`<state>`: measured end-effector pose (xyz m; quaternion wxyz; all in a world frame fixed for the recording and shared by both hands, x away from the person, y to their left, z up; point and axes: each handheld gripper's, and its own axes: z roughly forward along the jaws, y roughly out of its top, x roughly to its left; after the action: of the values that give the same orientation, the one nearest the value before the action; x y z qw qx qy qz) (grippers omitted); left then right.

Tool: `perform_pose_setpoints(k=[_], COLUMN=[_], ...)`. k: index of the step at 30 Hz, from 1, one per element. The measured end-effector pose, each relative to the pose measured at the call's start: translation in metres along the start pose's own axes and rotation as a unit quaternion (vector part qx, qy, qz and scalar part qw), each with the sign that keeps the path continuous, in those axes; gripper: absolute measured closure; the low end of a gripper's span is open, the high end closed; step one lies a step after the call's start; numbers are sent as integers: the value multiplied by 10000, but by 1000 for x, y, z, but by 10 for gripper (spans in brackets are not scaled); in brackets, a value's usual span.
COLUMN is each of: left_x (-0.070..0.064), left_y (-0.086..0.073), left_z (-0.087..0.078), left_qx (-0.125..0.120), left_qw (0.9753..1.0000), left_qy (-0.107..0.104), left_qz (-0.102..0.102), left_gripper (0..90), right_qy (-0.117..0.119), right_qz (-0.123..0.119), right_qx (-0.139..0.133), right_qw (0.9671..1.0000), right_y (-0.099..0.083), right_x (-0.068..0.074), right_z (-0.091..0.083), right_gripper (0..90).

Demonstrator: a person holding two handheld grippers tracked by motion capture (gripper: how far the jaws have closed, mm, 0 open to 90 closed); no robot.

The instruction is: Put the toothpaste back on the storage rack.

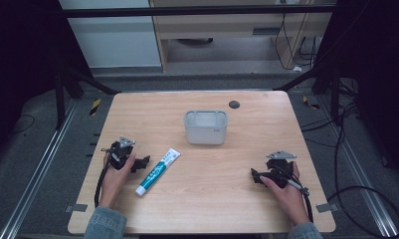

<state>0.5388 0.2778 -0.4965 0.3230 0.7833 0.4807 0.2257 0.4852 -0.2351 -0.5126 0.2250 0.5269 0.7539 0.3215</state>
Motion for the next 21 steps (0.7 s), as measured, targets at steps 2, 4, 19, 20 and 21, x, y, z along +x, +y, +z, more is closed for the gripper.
perform_pose_setpoints(k=[2, 4, 19, 20, 21], left_x=[-1, -4, -22, -22, -26], left_y=[1, 4, 17, 17, 16], left_z=[-4, -13, -54, -54, -55], left_qx=[-39, -80, 149, 149, 209], left_qw=[10000, 10000, 9991, 9991, 9988], left_qy=[16, -9, -111, -111, -105], left_qz=[-1, 16, 383, 383, 438], left_gripper=[27, 27, 29, 32, 36], right_qy=[0, 0, 16, 16, 14], right_qz=[1, 1, -24, -24, -45], right_qx=[-1, 0, -3, -3, -6], right_qw=[10000, 10000, 10000, 10000, 10000], right_y=[0, 0, 2, 2, 3], right_x=[0, 0, -1, -1, -2], right_z=[0, 0, 2, 2, 4], right_gripper=[4, 4, 4, 4, 4])
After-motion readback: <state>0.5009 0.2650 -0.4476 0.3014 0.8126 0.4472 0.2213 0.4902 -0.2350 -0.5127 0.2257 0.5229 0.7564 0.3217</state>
